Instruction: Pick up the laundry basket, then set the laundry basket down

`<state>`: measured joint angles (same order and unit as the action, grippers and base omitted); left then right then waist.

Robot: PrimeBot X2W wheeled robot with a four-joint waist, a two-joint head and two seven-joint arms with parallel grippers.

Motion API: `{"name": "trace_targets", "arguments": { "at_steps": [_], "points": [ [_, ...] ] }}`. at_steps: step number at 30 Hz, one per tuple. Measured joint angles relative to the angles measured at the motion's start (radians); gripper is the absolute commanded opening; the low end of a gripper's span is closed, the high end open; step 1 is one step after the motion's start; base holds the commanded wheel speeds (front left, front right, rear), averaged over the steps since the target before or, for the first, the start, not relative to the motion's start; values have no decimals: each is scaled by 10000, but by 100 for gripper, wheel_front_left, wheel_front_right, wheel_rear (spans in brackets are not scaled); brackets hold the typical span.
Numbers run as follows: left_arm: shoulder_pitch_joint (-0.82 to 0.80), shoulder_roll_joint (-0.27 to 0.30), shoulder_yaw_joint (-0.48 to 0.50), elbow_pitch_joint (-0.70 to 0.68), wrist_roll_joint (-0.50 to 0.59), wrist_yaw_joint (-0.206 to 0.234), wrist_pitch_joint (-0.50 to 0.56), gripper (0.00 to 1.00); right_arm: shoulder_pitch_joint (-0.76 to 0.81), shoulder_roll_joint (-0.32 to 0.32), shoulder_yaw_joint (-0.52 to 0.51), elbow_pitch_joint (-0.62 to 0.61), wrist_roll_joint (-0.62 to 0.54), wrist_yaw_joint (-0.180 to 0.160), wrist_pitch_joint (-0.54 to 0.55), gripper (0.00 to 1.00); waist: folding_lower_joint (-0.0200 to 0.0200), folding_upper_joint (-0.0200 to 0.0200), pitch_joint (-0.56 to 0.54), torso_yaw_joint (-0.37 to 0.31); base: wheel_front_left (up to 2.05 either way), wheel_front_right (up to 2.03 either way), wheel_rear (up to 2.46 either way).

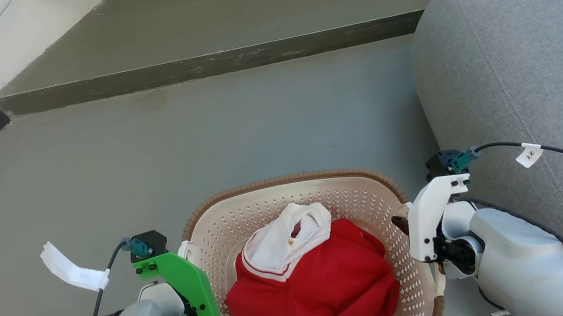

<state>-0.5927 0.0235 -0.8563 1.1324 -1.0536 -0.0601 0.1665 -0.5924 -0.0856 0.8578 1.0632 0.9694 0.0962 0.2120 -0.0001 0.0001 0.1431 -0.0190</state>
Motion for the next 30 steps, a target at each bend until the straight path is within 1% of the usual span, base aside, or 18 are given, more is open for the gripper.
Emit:
{"name": "trace_targets", "arguments": {
  "at_steps": [7,11,16,22,27,30],
  "points": [
    [-2,17,-65,-77,-81,92,-6,0,-45,-23,109,0,86,0,0,0,0,0,146,-31,0,0,0],
    [-21,29,-65,-148,-82,180,-140,0,-238,-35,138,2,86,0,-92,0,0,0,381,-47,0,0,0],
    [-50,46,-12,-253,-249,182,-301,0,-453,-90,194,-67,86,0,-230,0,0,0,695,-59,0,0,0],
    [-506,77,42,-359,-251,341,-731,0,-808,-140,228,-226,86,0,-495,0,0,0,1305,-75,0,0,0],
    [-833,100,48,-391,-249,357,-1047,0,-1137,-217,257,-330,86,0,-792,0,0,0,1881,-85,0,0,0],
    [-1014,98,46,-420,-234,437,-1216,0,-1299,-274,276,-405,86,0,-974,0,0,0,2235,-90,0,0,0]
  ]
}}
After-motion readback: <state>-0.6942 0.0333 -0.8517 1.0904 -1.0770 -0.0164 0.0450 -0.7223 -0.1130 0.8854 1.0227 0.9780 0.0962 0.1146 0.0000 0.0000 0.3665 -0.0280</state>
